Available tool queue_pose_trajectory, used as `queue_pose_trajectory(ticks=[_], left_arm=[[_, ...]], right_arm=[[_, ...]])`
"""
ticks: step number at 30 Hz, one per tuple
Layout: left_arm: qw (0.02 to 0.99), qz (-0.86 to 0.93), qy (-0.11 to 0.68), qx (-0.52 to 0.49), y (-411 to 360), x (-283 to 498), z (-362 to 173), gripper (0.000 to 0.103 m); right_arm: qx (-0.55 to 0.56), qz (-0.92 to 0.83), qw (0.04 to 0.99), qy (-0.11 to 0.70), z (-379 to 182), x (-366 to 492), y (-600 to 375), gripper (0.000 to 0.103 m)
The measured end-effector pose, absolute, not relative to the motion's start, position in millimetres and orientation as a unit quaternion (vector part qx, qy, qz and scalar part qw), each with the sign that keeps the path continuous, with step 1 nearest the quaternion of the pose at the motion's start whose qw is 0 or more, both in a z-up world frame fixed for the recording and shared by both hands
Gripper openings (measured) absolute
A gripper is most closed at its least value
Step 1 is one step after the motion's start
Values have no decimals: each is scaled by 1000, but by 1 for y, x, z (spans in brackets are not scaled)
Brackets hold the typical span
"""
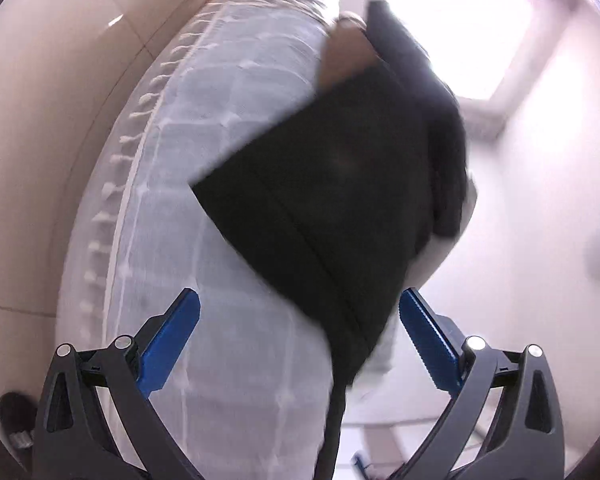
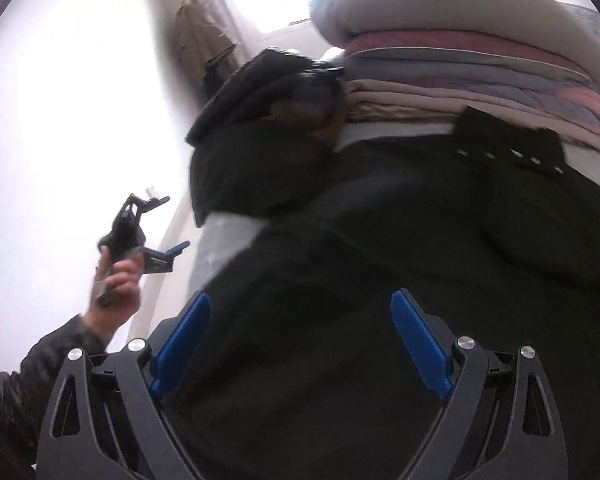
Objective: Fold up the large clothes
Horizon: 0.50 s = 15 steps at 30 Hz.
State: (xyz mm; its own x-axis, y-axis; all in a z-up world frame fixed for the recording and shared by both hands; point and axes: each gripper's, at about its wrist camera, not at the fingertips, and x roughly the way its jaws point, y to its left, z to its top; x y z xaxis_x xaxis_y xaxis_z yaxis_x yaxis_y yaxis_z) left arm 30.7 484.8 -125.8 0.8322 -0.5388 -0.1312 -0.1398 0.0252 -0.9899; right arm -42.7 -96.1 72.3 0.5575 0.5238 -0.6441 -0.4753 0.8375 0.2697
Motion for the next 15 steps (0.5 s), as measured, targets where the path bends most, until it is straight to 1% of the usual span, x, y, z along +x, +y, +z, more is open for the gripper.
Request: queue_pose_trajectory(ticks=[3,6,11,12,13,14,15], left_arm=[[649,-150,195,-720,489,45,-151,96],[643,-161,155,-732,496,57,-154,96],[640,-159,142,-738,498,75,-155,95],[643,-159,140,-736,500,75,-156,89],[652,-157,141,-729,500,75,-153,64],[659,-148,149,-722,501,74,-153,44],[661,-141,154,-721,502,72,-153,33]], right_arm=[[48,270,877,394,59,-39,-108,88],[60,266,867,417,41,-35,-110,88],[54,275,855,437,23,-34,-102,88],[56,276,854,437,23,-34,-102,88],[61,276,854,437,22,-33,-104,88],[68,276,853,439,20,-32,-106,88],[75,275,851,441,19,-32,-108,88]])
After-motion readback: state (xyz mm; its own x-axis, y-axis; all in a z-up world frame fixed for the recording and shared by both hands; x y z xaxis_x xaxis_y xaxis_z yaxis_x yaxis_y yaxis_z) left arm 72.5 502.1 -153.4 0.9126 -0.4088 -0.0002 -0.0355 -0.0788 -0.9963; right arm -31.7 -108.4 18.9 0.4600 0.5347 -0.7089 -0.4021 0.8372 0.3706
